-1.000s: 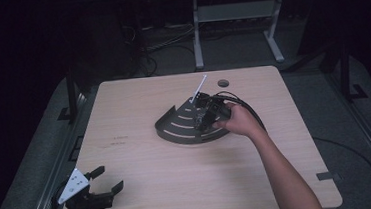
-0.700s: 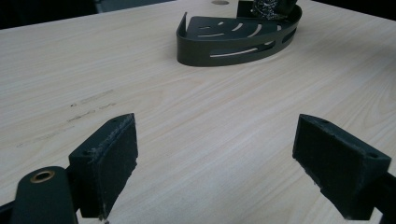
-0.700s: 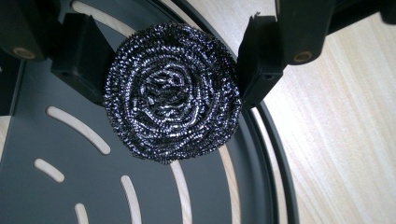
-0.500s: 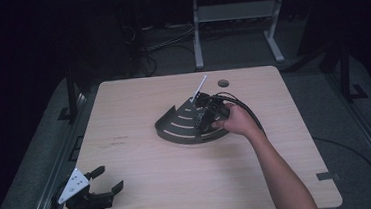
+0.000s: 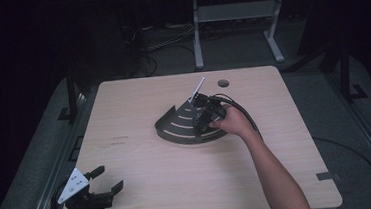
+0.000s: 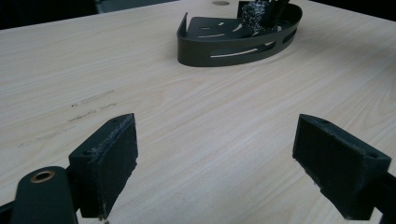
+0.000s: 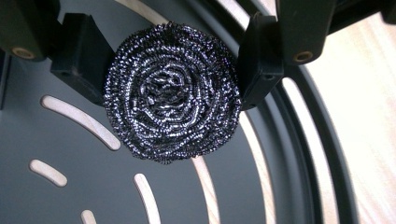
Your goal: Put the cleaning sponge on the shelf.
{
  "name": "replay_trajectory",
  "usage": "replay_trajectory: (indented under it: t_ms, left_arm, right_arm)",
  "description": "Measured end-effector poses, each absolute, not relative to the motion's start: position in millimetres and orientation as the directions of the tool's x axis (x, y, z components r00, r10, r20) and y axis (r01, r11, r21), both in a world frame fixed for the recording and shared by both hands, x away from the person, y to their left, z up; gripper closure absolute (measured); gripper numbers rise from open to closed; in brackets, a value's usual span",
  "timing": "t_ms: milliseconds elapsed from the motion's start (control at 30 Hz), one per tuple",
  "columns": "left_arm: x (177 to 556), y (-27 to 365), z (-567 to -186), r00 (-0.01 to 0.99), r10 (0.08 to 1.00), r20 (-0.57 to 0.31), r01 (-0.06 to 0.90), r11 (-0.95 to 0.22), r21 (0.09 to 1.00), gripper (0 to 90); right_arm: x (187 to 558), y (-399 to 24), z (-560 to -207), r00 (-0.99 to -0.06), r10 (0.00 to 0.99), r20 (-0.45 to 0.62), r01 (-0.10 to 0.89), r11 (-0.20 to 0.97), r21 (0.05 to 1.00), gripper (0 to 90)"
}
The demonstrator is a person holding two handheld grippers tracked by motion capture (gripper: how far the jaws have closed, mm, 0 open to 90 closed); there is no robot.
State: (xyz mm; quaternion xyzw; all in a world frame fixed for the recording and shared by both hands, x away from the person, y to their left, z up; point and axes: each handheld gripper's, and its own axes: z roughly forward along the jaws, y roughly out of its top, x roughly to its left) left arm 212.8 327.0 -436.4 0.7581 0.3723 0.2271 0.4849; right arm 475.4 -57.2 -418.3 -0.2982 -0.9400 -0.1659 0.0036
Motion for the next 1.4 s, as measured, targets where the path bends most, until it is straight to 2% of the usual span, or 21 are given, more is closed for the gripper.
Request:
replay_trajectory:
  t_ms: [600, 1400]
  left_arm:
    - [213, 327, -437, 0.620, 0.785, -0.016, 0.347, -0.255, 0.903, 13.3]
    - [213, 328, -436, 0.615, 0.788, -0.017, 0.346, -0.251, 0.904, 13.3]
  right_arm:
    - [484, -57, -432, -0.798, 0.592, 0.114, 0.595, 0.745, 0.301, 32.4]
    - [483, -59, -429, -0.787, 0.606, 0.112, 0.609, 0.736, 0.297, 29.7]
